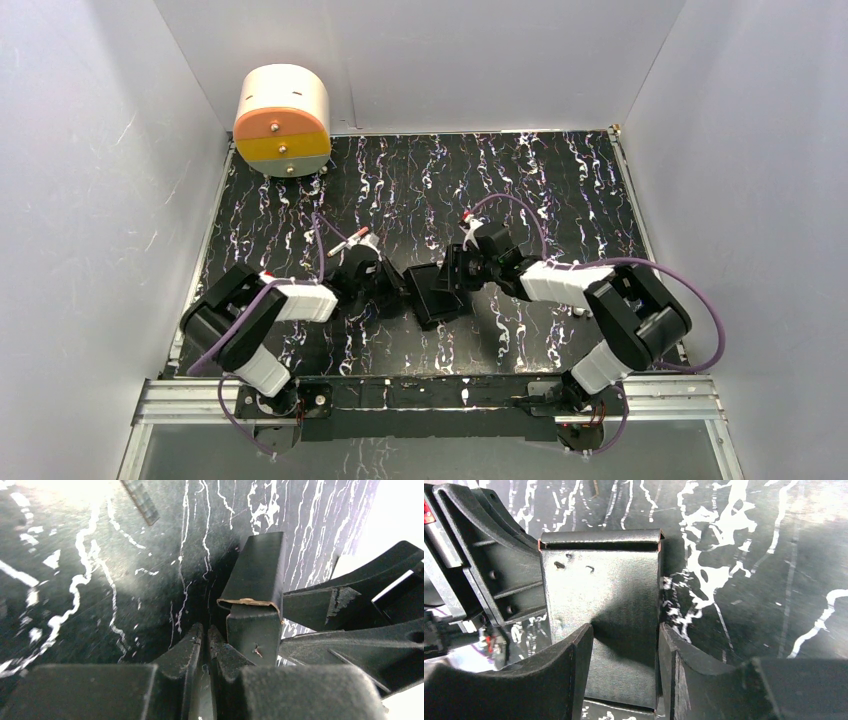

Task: Fold the paper box
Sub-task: Close the paper box at the center of the board.

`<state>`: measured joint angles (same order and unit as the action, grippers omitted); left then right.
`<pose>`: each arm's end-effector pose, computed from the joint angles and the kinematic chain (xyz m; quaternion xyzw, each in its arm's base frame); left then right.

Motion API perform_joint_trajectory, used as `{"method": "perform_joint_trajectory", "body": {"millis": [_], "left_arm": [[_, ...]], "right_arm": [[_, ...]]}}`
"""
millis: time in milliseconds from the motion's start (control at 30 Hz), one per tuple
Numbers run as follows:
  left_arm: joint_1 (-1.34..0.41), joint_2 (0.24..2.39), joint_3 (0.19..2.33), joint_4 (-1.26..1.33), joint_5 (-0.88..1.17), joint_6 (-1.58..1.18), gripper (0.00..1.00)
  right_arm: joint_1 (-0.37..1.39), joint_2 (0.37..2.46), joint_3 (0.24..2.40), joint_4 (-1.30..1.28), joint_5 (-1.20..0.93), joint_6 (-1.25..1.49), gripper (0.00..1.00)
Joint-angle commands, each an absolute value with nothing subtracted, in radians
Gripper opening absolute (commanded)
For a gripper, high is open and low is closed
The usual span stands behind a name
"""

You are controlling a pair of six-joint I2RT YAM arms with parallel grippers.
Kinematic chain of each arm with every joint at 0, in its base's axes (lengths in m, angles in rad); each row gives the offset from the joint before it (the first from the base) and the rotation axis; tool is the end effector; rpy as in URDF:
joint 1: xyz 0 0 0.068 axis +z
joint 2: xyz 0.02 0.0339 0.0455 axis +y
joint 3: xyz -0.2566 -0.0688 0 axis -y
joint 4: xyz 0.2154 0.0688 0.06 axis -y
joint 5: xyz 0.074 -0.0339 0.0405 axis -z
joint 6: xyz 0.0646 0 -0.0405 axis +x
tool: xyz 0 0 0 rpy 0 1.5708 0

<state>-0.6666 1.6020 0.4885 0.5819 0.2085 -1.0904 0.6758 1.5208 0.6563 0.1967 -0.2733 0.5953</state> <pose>0.2237 -0.1930 0.1337 -0.1311 0.8549 -0.4378 0.2457 0.2228 0.2010 0.1605 -0.0953 0.8883 0.3552 0.2751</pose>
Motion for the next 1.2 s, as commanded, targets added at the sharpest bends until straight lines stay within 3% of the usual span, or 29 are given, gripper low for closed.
{"method": "perform_joint_trajectory", "body": {"millis": [0,267,500,733,967,1167], "left_arm": [[-0.711,1.423,0.524,0.556,0.214,-1.045,0.09],[-0.721,1.298,0.535,0.463,0.170,-1.019,0.10],[-0.724,1.280,0.559,0.390,0.145,-0.987,0.12],[-0.709,1.217,0.454,0.316,0.037,-0.966,0.16],[-0.660,1.110,0.313,0.203,-0.064,-0.958,0.25],[-0.650,0.956,0.298,0.025,-0.151,-0.941,0.34]], "right_arm": [[0.701,1.595,0.664,0.400,-0.482,0.683,0.53],[0.706,1.673,0.714,0.454,-0.547,0.722,0.39],[0.717,1.725,0.738,0.460,-0.550,0.729,0.38],[0.696,1.639,0.768,0.255,-0.399,0.626,0.53],[0.696,1.603,0.807,0.157,-0.330,0.563,0.56],[0.697,1.590,0.816,0.146,-0.325,0.561,0.66]]}}
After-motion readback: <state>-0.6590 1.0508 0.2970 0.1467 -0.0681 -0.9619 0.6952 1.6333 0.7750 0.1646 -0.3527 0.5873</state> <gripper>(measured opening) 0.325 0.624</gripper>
